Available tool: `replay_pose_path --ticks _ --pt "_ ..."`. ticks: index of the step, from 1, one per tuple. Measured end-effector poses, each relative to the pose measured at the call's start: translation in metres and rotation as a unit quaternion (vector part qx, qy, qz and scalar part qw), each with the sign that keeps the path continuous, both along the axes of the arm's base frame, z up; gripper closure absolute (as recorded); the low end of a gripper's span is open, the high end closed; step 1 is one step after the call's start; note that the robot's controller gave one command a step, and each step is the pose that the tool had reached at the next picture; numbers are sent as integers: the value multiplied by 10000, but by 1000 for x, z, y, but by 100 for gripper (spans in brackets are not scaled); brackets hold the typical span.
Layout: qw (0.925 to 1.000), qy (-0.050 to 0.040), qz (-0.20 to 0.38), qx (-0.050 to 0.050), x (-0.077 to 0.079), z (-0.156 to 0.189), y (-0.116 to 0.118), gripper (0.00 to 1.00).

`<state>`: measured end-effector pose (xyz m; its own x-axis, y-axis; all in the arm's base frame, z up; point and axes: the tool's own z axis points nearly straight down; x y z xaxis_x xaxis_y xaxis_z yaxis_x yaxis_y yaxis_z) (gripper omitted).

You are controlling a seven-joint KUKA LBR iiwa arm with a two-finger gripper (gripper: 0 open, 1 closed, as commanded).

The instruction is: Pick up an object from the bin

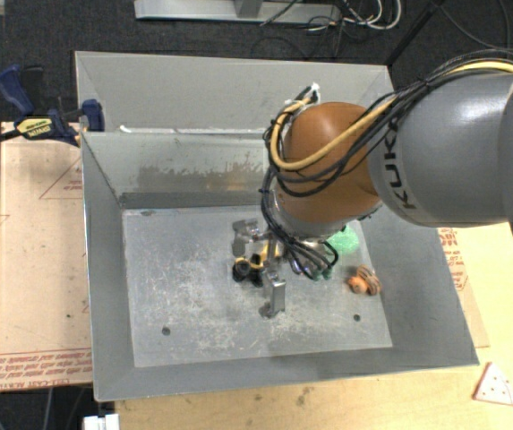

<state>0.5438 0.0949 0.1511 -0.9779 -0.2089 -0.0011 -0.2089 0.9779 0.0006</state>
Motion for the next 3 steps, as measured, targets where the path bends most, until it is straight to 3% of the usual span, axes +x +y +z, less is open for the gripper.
replay_pose_path --ticks 1,2,3 --pt "9952 -9 976 5 17 -17 -14 0" --pt "9991 -24 424 6 50 -80 -53 100" --pt "9991 -23 424 6 50 -80 -53 100"
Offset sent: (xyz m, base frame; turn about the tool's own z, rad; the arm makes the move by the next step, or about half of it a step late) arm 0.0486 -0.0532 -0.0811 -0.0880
